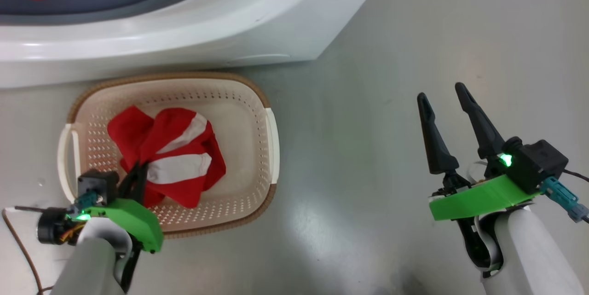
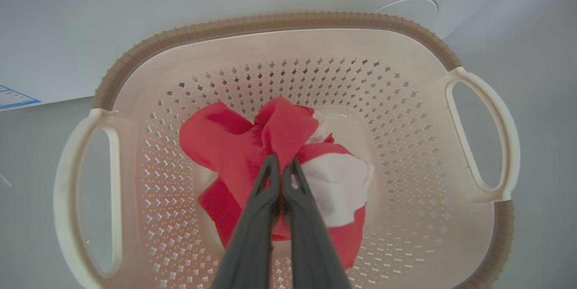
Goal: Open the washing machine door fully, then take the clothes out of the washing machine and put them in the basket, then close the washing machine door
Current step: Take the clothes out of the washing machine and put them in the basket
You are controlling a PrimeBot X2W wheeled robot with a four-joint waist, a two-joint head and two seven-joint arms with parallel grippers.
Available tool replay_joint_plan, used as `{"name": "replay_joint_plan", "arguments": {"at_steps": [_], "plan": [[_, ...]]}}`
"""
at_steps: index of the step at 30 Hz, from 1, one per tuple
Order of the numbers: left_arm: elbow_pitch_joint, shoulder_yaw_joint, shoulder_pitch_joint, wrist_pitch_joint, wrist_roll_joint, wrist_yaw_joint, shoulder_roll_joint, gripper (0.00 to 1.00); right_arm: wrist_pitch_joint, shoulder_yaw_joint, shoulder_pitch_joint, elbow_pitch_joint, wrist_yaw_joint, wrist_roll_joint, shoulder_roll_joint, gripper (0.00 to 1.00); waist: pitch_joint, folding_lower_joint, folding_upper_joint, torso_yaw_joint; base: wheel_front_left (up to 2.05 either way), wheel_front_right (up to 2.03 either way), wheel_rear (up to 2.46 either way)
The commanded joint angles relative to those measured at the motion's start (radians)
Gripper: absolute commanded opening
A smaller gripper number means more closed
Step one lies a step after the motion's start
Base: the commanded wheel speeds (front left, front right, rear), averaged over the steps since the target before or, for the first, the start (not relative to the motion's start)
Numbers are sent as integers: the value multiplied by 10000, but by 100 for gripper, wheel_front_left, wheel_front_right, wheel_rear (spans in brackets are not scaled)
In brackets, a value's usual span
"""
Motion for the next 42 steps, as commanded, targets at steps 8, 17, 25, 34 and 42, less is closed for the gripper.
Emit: {"name": "replay_joint_plan", "arguments": {"at_steps": [8,17,25,34,42], "plan": [[950,-45,-620,-51,-85,10,713,0,-63,528,-234,-343,63,-10,32,100,850,0,0,-335,0,0,0],[1363,-123,-1234,-51,-328,10,992,0,-63,594,-443,-419,63,43,33,100,1316,0,0,-421,0,0,0],[1568,-136,-1512,-51,-626,10,997,100,-63,522,-457,-364,63,5,33,100,1248,0,0,-416,0,0,0],[1419,137,-994,-51,-872,10,870,100,-63,391,-362,-119,63,-49,33,100,479,0,0,-311,0,0,0],[570,565,-108,-51,-1001,10,671,100,-63,187,-80,212,63,-128,33,100,-650,0,0,-69,0,0,0]]}}
